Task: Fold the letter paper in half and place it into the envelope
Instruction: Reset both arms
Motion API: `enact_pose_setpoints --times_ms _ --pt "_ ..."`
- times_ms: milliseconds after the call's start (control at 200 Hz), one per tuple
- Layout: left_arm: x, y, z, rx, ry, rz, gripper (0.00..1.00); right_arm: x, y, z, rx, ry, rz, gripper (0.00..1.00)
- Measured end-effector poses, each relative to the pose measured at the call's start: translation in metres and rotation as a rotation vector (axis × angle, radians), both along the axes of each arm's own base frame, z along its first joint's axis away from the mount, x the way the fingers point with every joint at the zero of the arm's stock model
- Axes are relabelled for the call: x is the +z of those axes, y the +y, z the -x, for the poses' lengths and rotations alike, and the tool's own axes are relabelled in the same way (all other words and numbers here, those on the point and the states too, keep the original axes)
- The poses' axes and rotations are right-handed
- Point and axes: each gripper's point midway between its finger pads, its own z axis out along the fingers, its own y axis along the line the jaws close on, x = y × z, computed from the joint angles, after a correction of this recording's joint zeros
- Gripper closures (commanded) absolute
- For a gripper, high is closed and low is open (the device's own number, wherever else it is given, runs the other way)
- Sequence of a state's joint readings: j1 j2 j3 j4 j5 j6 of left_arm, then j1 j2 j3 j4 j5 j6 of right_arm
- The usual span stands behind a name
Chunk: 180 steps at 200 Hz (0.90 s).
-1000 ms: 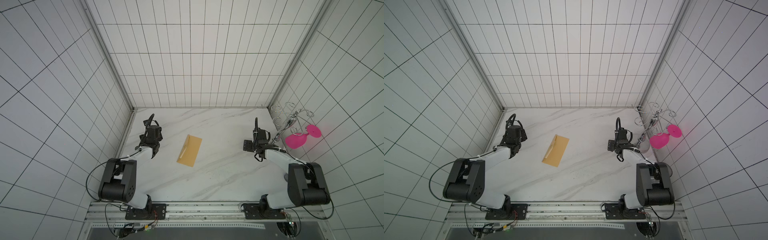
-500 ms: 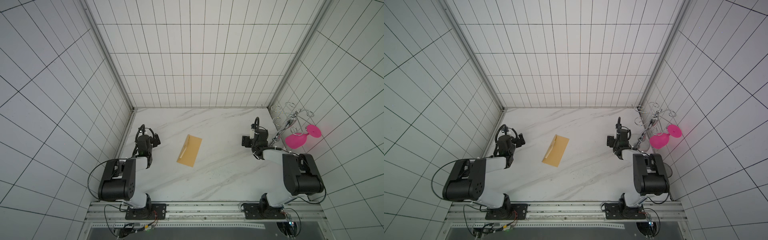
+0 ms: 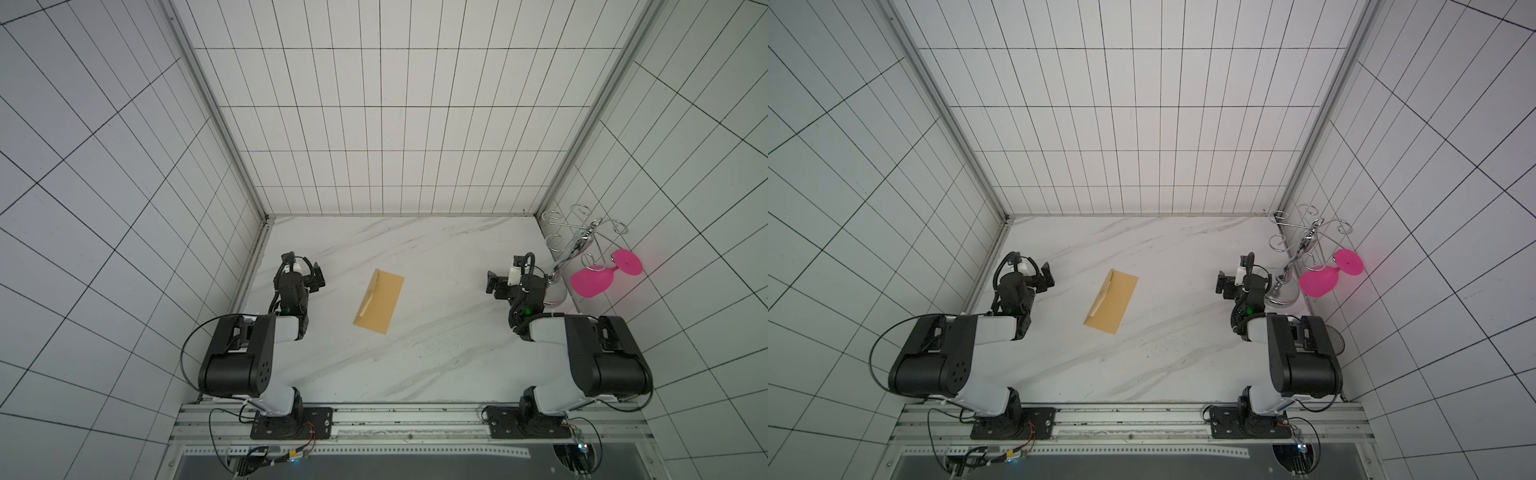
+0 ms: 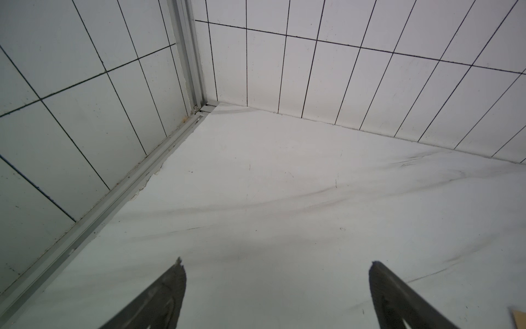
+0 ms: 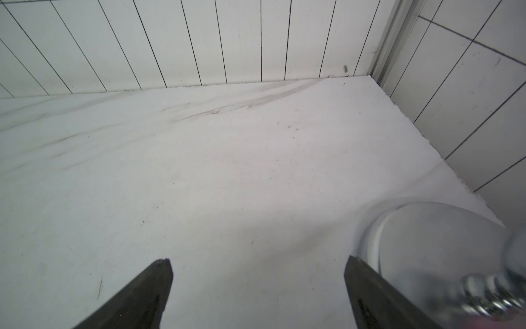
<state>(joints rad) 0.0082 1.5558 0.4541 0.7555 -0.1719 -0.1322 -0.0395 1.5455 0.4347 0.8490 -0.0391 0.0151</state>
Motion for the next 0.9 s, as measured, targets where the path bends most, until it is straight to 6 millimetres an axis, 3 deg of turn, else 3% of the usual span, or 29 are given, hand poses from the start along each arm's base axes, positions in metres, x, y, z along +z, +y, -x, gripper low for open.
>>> enact_pose_setpoints --times_ms 900 --pt "-0.0008 0.0032 0.0013 0.024 0.008 -0.024 0.01 -0.0086 0.0017 0.0033 0.014 0.037 -0.016 0.01"
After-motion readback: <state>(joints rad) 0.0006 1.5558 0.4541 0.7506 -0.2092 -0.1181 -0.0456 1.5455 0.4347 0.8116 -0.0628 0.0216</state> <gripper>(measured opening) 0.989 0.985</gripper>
